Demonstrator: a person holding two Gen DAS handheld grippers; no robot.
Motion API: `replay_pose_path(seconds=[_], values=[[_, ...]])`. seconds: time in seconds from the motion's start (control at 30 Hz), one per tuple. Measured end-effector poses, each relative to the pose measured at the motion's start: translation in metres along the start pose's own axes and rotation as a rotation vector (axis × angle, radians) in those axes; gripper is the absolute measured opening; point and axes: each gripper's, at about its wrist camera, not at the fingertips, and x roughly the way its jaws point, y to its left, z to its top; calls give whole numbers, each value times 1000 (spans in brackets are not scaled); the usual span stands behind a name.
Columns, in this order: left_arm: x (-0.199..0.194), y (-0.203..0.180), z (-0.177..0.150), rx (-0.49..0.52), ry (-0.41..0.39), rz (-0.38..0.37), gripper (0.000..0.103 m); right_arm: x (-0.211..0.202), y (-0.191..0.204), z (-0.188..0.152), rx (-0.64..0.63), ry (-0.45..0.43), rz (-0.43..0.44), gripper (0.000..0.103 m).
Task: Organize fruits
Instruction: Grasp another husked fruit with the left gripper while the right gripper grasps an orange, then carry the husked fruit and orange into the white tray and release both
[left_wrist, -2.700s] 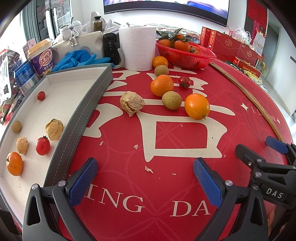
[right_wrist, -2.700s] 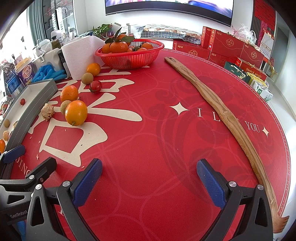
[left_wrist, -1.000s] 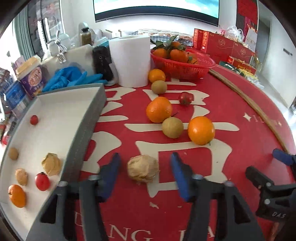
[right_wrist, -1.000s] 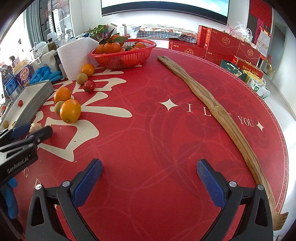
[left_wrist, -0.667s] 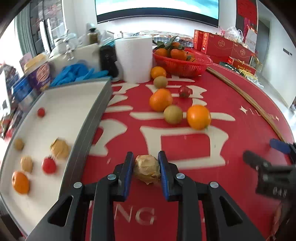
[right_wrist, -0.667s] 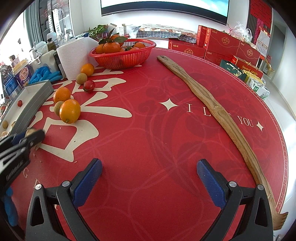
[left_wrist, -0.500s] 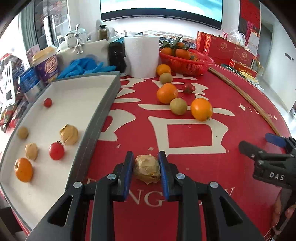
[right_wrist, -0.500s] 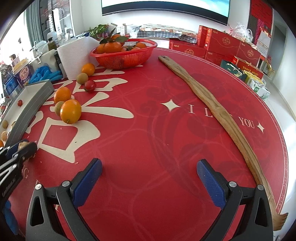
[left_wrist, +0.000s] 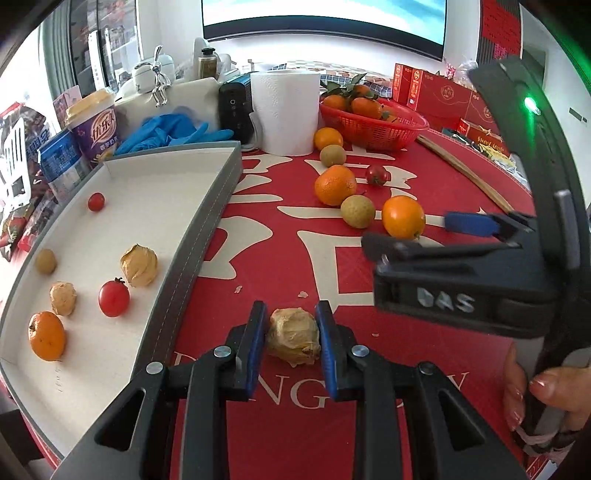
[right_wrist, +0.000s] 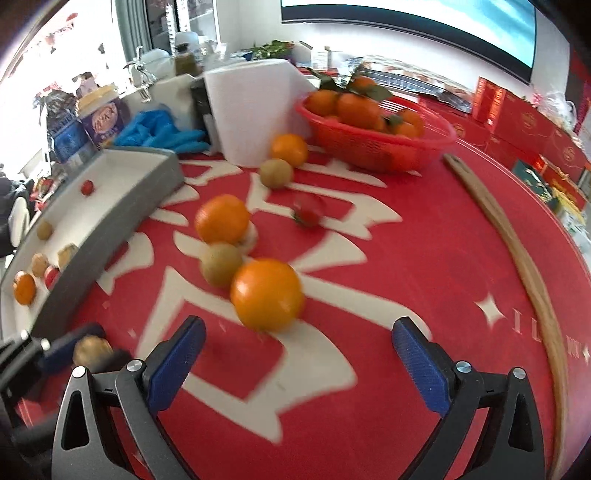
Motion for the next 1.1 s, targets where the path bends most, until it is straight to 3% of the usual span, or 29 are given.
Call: replay_pose_path(seconds=[0.07,0.1,0.13,0.17,0.47,0.6,0.83,1.1], values=[[0,0,0,0,0,1,29,0,7,3,-25,-17,-26,67],[0,0,0,0,0,0,29,0,9,5,-33,-23,-29,60],[0,0,0,0,0,0,29,-2,9,5,-35,-29,-18,43],[0,0,0,-1,0,-1,29,-1,10,7,-33,-31,-16,36],[-3,8,-1,-39,-2,-43,29,-18,-26,-7,126,14,109,36],[-13,15,-2,-76,-6,-97,28,-26,-43,-13,204,48,146,36],[-39,32,4,-99,-69,-79,28,-37,-44,-15,224,41,168,36],[-56,74,10,-162,-127,2,28,-33,-19,-6,179,53,190,36]])
